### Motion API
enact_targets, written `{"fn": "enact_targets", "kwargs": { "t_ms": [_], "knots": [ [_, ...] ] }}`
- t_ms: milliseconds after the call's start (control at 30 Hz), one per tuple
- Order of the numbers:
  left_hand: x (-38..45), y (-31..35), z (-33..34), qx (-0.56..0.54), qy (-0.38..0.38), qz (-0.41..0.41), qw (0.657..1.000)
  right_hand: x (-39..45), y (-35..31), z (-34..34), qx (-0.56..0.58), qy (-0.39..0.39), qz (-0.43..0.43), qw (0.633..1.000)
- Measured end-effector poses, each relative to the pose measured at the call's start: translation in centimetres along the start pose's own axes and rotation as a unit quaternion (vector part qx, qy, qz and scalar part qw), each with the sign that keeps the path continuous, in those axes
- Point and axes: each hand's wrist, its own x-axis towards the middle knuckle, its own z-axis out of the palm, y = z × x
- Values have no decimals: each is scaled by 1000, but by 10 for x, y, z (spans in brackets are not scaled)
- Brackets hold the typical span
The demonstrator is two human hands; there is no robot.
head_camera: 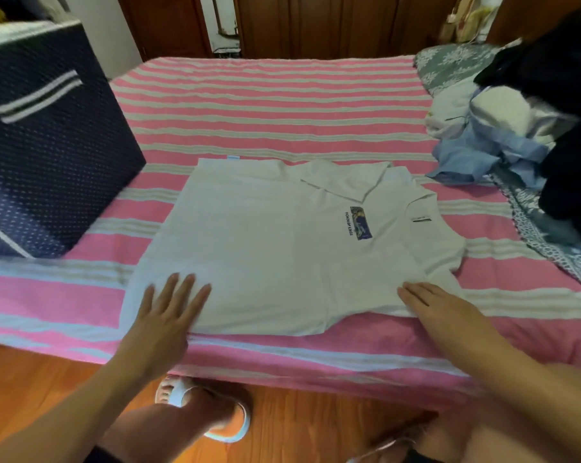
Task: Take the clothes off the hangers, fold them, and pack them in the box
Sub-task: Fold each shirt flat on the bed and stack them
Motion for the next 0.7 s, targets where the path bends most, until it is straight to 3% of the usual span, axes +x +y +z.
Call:
{"fn": "enact_targets", "kwargs": {
  "t_ms": [300, 433, 500, 700],
  "knots": [
    [-2, -37, 6, 4, 74, 58, 996, -14, 11, -5, -3, 4, 21, 1000],
    [-2, -21, 14, 52, 140, 69, 986, -12, 11, -1, -10, 15, 10, 1000],
    [-4, -13, 15, 69, 129, 63, 987, -10, 9, -2, -10, 14, 10, 1000],
    [-11, -27, -16, 0, 206, 132, 970, -24, 15, -29, -43, 29, -4, 999]
  ]
}}
